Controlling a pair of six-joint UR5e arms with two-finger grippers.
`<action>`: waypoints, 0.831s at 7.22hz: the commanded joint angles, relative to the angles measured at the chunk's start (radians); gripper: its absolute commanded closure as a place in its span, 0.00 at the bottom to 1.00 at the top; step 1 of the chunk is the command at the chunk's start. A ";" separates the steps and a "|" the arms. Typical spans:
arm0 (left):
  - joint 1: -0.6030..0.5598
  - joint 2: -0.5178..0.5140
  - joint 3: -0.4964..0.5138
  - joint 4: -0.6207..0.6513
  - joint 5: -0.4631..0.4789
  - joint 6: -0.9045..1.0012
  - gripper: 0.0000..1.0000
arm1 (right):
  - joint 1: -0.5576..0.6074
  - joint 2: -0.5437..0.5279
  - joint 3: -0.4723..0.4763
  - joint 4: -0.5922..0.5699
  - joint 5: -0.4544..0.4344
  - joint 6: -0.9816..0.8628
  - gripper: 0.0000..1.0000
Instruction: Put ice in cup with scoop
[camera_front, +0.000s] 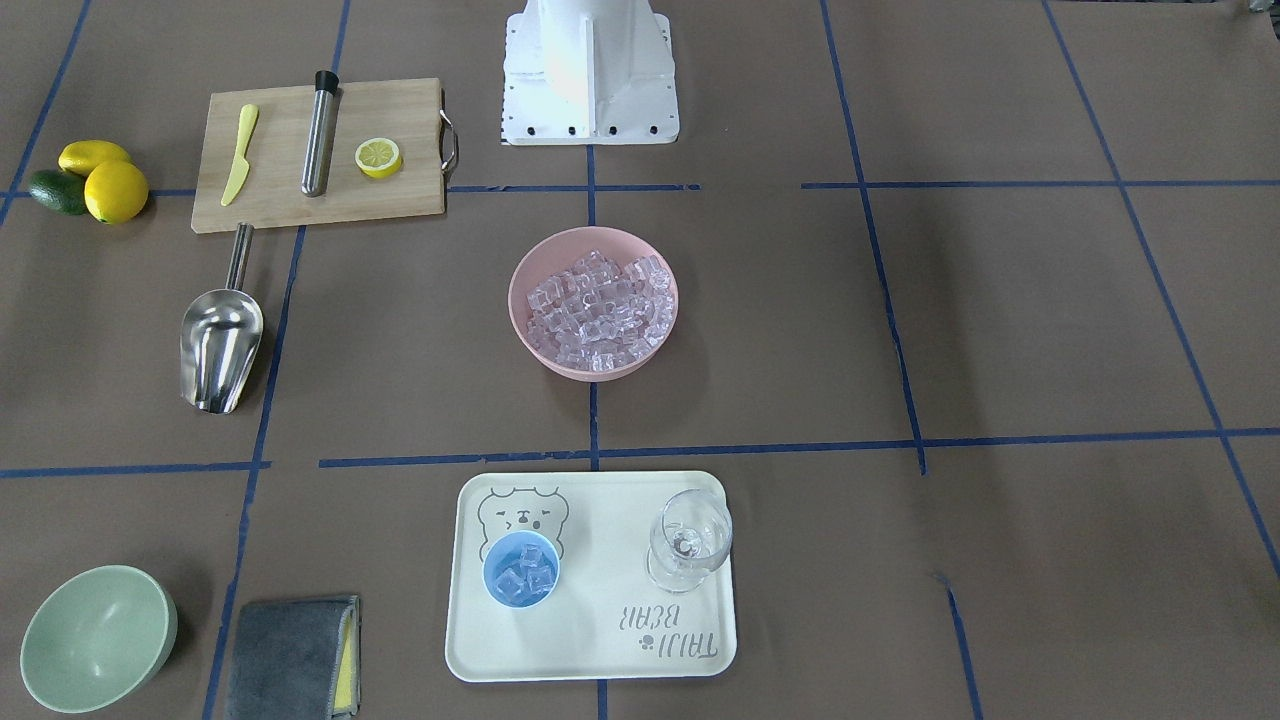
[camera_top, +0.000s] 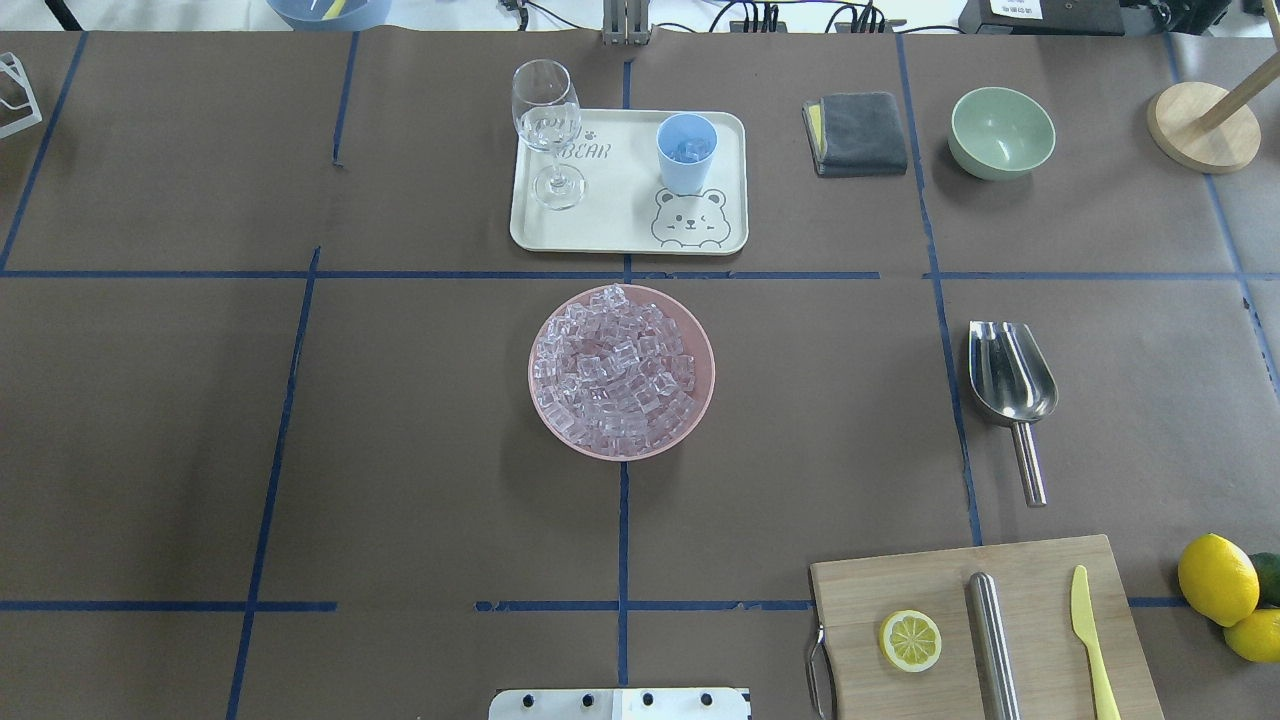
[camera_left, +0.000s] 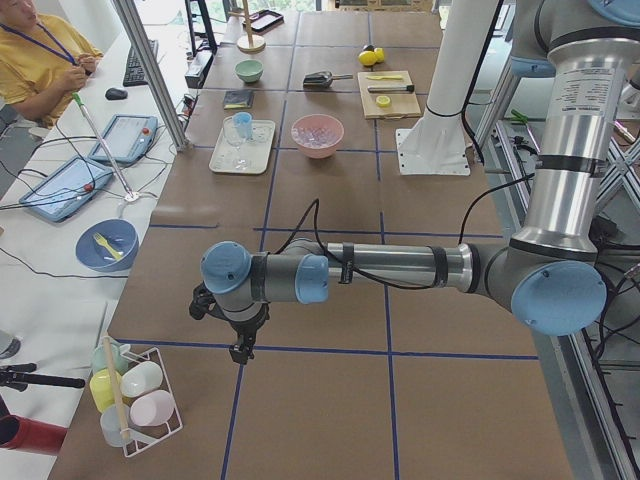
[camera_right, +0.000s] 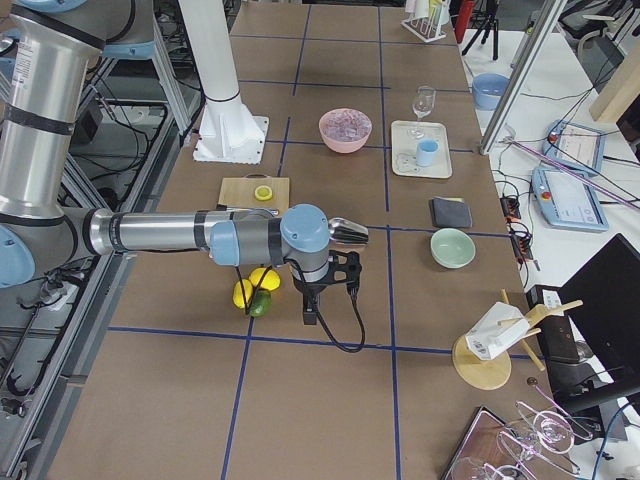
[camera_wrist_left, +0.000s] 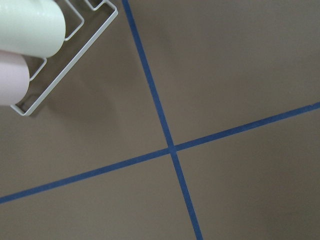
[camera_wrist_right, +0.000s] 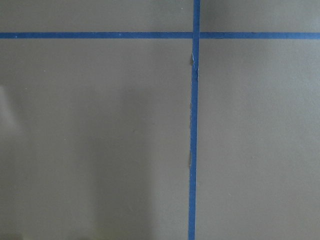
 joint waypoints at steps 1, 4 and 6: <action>-0.009 0.034 -0.038 0.000 0.001 -0.029 0.00 | 0.000 0.004 -0.002 0.002 0.001 -0.007 0.00; -0.007 0.036 -0.068 -0.003 0.009 -0.089 0.00 | 0.000 0.008 0.001 0.002 0.004 -0.011 0.00; -0.004 0.039 -0.115 -0.003 0.073 -0.086 0.00 | 0.000 0.007 0.002 0.002 0.005 -0.013 0.00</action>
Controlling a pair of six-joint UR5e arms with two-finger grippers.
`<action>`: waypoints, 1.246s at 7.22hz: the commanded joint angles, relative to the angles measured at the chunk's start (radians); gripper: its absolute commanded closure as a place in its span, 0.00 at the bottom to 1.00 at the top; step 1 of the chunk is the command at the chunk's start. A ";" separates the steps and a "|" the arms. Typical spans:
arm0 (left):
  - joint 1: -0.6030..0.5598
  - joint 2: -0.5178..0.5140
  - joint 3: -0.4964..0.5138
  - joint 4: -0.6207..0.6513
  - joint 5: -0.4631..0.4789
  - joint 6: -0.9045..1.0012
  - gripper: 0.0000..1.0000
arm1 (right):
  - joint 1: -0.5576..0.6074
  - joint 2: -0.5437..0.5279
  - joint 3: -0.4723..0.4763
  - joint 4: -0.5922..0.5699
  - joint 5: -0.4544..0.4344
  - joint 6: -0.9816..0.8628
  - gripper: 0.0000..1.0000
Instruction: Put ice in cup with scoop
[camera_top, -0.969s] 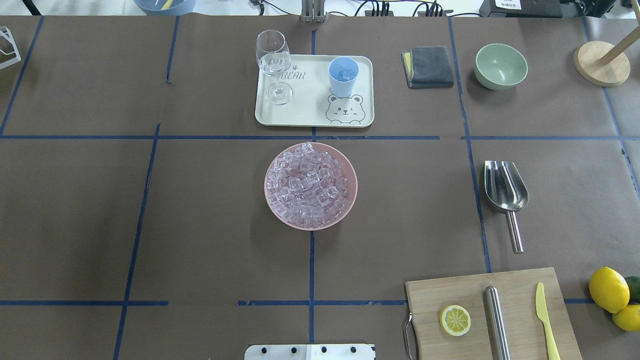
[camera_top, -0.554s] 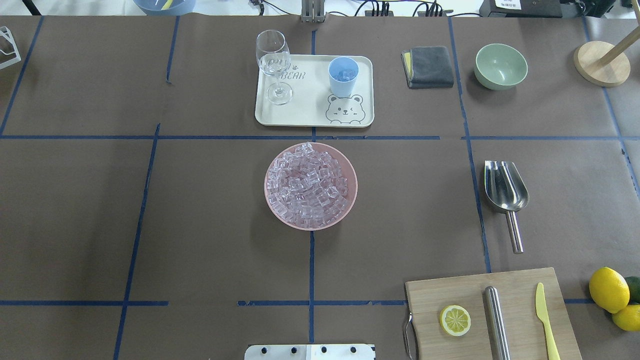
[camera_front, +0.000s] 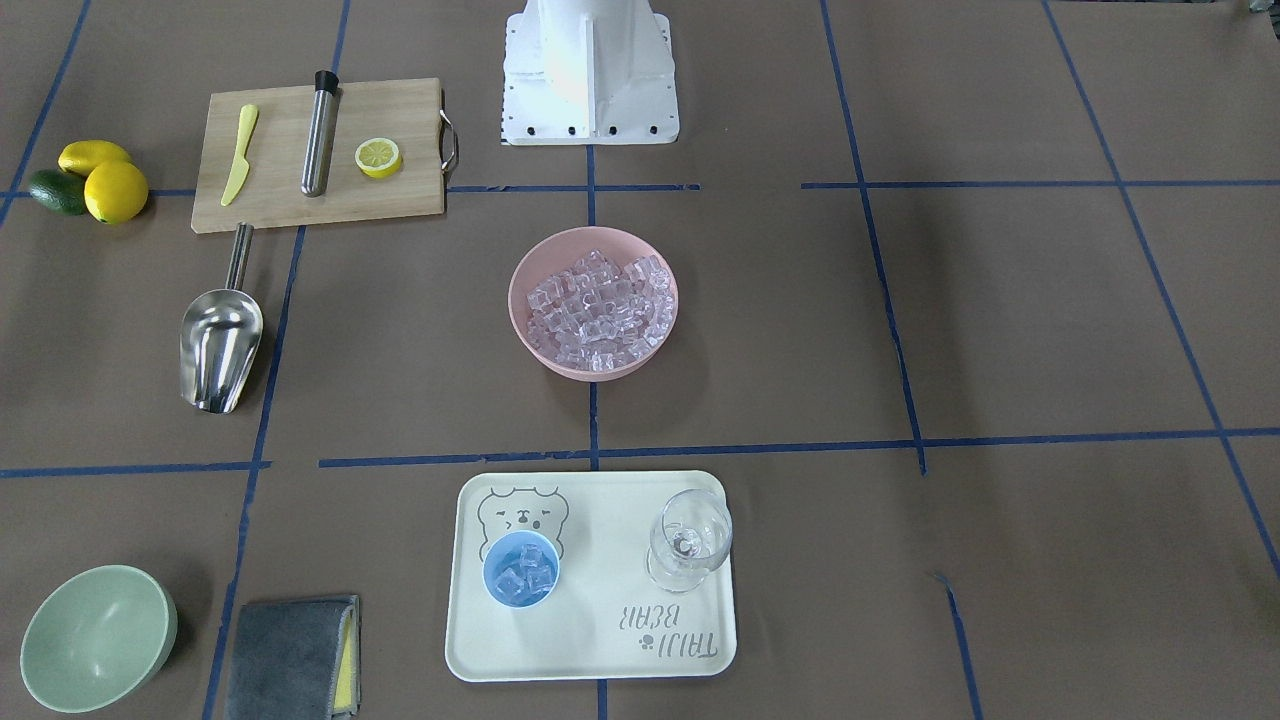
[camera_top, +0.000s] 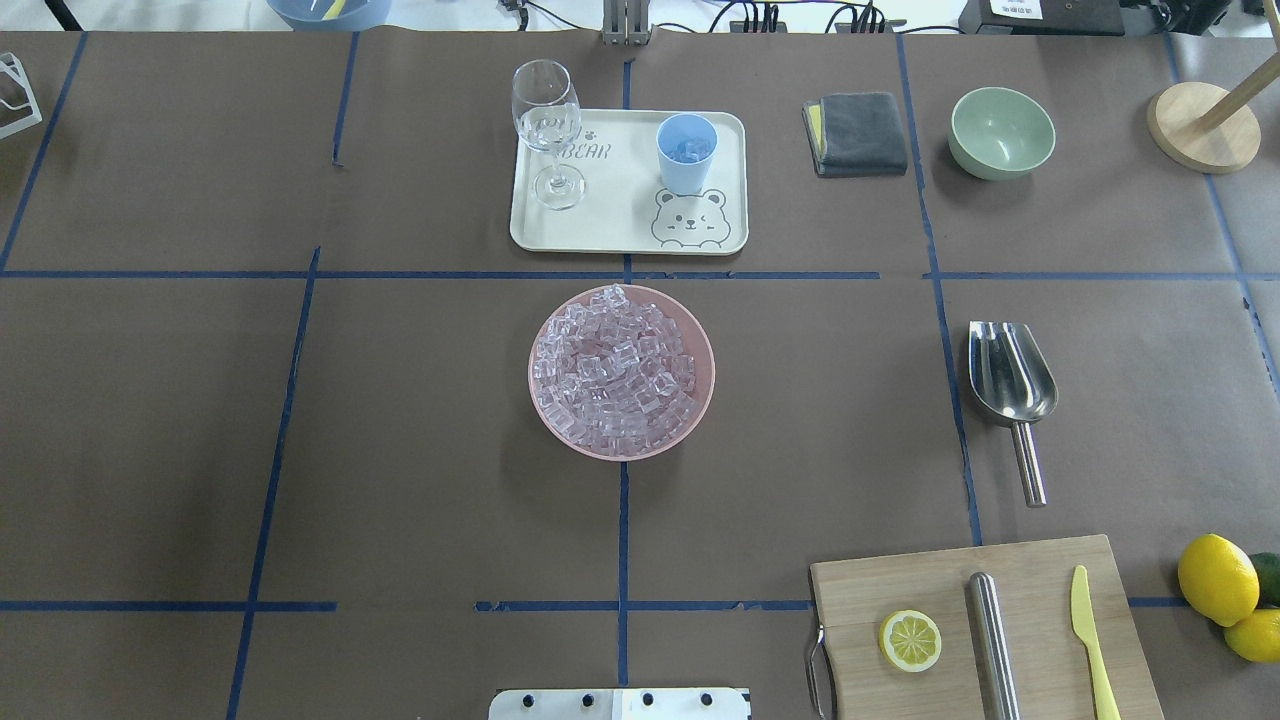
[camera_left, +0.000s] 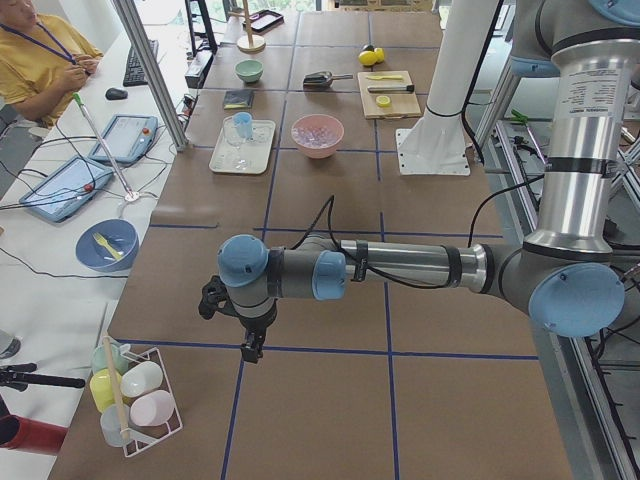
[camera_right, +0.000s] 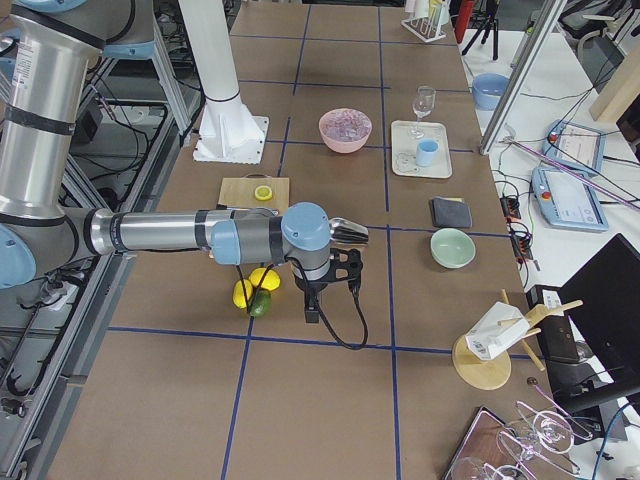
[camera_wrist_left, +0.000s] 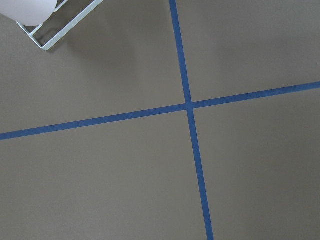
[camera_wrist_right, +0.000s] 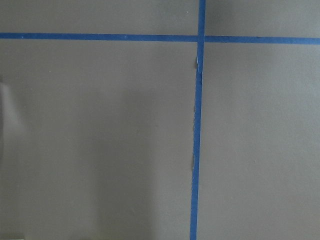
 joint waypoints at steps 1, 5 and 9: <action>0.003 -0.001 -0.025 -0.002 0.059 0.000 0.00 | 0.000 0.000 0.000 -0.001 0.000 -0.001 0.00; 0.004 0.000 -0.021 0.001 0.061 -0.001 0.00 | 0.000 0.000 -0.004 0.001 0.000 -0.001 0.00; 0.006 0.000 -0.019 0.004 0.056 0.000 0.00 | 0.000 0.002 -0.004 0.001 0.000 -0.001 0.00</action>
